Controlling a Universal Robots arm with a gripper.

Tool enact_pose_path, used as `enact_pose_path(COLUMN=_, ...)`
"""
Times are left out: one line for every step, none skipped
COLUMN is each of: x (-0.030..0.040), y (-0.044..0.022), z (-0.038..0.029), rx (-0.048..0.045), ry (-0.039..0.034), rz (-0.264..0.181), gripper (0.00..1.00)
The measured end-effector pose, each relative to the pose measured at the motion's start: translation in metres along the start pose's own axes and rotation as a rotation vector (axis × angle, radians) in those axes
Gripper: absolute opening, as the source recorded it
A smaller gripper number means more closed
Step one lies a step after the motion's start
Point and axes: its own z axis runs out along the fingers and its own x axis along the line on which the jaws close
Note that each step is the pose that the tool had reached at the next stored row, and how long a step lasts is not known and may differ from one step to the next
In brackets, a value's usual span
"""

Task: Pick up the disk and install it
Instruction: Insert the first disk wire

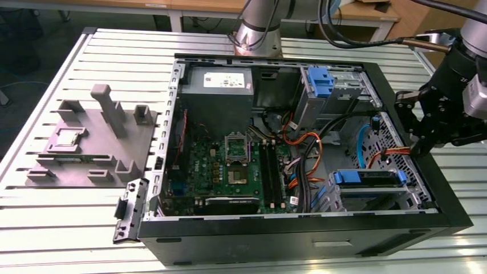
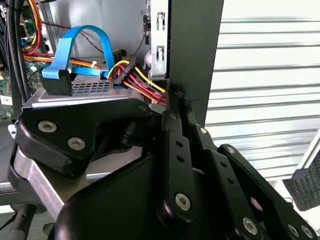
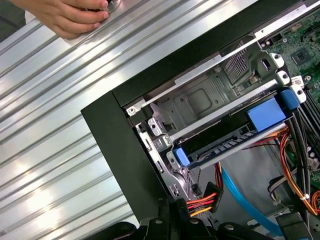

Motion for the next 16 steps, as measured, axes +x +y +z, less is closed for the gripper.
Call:
enact_pose_path(x=0.0003, y=0.0, z=-0.002, rx=-0.0002, ry=-0.0003, rz=0.0, gripper=0.17)
enact_pose_path(x=0.0005, y=0.0001, z=-0.0037, rx=-0.0006, ry=-0.0007, rz=0.0, gripper=0.17)
enact_pose_path(x=0.0008, y=0.0, z=-0.0053, rx=-0.001, ry=-0.0013, rz=0.0, gripper=0.17)
enact_pose_path(x=0.001, y=0.0, z=-0.0059, rx=-0.0013, ry=-0.0019, rz=0.0, gripper=0.17)
enact_pose_path(x=0.001, y=-0.0001, z=-0.0058, rx=-0.0012, ry=-0.002, rz=0.0, gripper=0.17)
enact_pose_path(x=0.001, y=-0.0001, z=-0.0058, rx=-0.0012, ry=-0.0022, rz=0.0, gripper=0.17)
enact_pose_path(x=0.001, y=-0.0001, z=-0.0058, rx=-0.0012, ry=-0.0022, rz=0.0, gripper=0.17)
enact_pose_path(x=0.001, y=-0.0001, z=-0.0058, rx=-0.0013, ry=-0.0022, rz=0.0, gripper=0.17)
enact_pose_path(x=0.0009, y=-0.0001, z=-0.0059, rx=-0.0014, ry=-0.0022, rz=0.0, gripper=0.17)
enact_pose_path(x=0.0007, y=0.0001, z=-0.006, rx=-0.0016, ry=-0.002, rz=0.0, gripper=0.17)
enact_pose_path(x=0.0002, y=0.0005, z=-0.0061, rx=-0.0018, ry=-0.0019, rz=-0.001, gripper=0.17)
enact_pose_path(x=-0.0006, y=0.001, z=-0.0062, rx=-0.0018, ry=-0.0019, rz=0.0, gripper=0.17)
enact_pose_path(x=-0.0016, y=0.0016, z=-0.0063, rx=-0.0017, ry=-0.0019, rz=0.0, gripper=0.17)
enact_pose_path(x=-0.0027, y=0.0023, z=-0.0065, rx=-0.0018, ry=-0.0019, rz=0.0, gripper=0.17)
enact_pose_path(x=-0.0036, y=0.0028, z=-0.0066, rx=-0.0019, ry=-0.0019, rz=0.001, gripper=0.17)
enact_pose_path(x=-0.0039, y=0.003, z=-0.0065, rx=-0.0026, ry=-0.002, rz=0.007, gripper=0.17)
